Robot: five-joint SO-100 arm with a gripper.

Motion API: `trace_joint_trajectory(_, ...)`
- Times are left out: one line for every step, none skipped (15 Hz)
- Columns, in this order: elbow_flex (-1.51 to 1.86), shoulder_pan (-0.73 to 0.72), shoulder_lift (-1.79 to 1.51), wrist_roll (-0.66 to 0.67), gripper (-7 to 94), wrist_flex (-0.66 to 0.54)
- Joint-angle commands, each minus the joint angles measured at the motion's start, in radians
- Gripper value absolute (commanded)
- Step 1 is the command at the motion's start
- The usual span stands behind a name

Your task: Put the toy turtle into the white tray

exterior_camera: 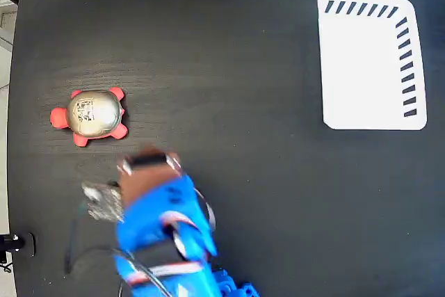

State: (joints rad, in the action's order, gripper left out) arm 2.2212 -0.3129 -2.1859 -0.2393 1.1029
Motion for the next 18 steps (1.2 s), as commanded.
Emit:
trace_joint_trajectory(-0.281, -0.037, 0.222, -0.071, 0, 0.092)
trace_joint_trajectory(-0.376, -0.048, 0.305, -0.089, 0, 0.121)
trace_joint_trajectory(-0.454, -0.064, 0.373, -0.101, 0, 0.140)
trace_joint_trajectory(-0.525, -0.084, 0.431, -0.118, 0, 0.161)
trace_joint_trajectory(-0.597, -0.101, 0.495, -0.133, 0, 0.192)
trace_joint_trajectory(-0.666, -0.117, 0.563, -0.138, 1, 0.227)
trace_joint_trajectory(-0.736, -0.137, 0.634, -0.137, 11, 0.268)
trace_joint_trajectory(-0.785, -0.152, 0.689, -0.146, 13, 0.284)
trace_joint_trajectory(-0.821, -0.167, 0.727, -0.160, 15, 0.298)
trace_joint_trajectory(-0.848, -0.179, 0.755, -0.164, 19, 0.316)
trace_joint_trajectory(-0.879, -0.186, 0.781, -0.163, 24, 0.334)
trace_joint_trajectory(-0.910, -0.190, 0.802, -0.158, 30, 0.354)
trace_joint_trajectory(-0.931, -0.192, 0.821, -0.143, 35, 0.380)
trace_joint_trajectory(-0.953, -0.192, 0.841, -0.115, 41, 0.408)
trace_joint_trajectory(-0.973, -0.189, 0.861, -0.089, 47, 0.434)
trace_joint_trajectory(-0.982, -0.186, 0.876, -0.064, 51, 0.445)
trace_joint_trajectory(-0.983, -0.184, 0.890, -0.032, 56, 0.451)
trace_joint_trajectory(-0.985, -0.187, 0.900, -0.021, 57, 0.451)
